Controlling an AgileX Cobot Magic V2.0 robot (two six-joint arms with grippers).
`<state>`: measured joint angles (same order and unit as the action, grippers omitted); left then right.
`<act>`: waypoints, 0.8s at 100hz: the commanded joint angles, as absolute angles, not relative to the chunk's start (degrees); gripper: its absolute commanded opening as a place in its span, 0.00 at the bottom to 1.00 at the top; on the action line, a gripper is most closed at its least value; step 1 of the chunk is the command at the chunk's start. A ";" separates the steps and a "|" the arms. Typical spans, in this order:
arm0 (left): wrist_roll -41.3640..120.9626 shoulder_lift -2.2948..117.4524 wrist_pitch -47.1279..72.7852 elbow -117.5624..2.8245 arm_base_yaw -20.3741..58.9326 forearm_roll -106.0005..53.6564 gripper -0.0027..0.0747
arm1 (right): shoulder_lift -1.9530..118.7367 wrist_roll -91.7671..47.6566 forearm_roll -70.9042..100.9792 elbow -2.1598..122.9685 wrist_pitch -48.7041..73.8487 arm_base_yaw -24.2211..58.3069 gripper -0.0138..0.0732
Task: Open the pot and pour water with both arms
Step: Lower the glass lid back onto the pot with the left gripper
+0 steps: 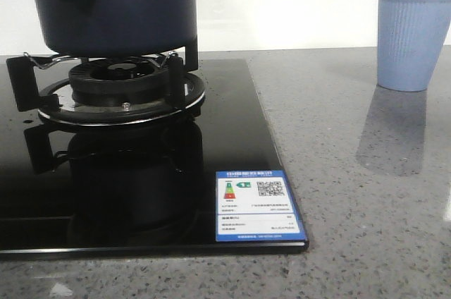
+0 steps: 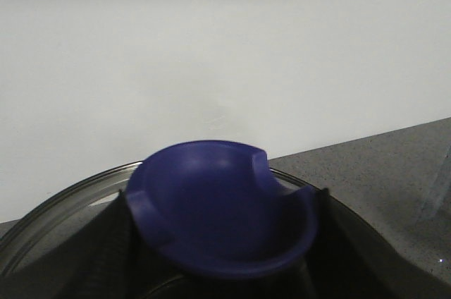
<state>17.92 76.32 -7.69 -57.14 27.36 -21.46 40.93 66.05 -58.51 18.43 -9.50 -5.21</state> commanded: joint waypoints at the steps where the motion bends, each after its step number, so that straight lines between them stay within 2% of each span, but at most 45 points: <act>1: 17.88 75.47 -14.72 -59.30 27.77 -21.13 0.51 | 40.60 66.03 -58.86 19.85 -11.18 -5.47 0.85; 29: 17.88 78.31 -15.67 -59.30 27.77 -21.13 0.51 | 40.60 66.03 -59.41 19.85 -11.18 -5.47 0.85; 80: 17.50 76.05 -15.63 -59.30 27.77 -21.13 0.51 | 40.60 66.03 -59.84 19.85 -11.38 -5.47 0.85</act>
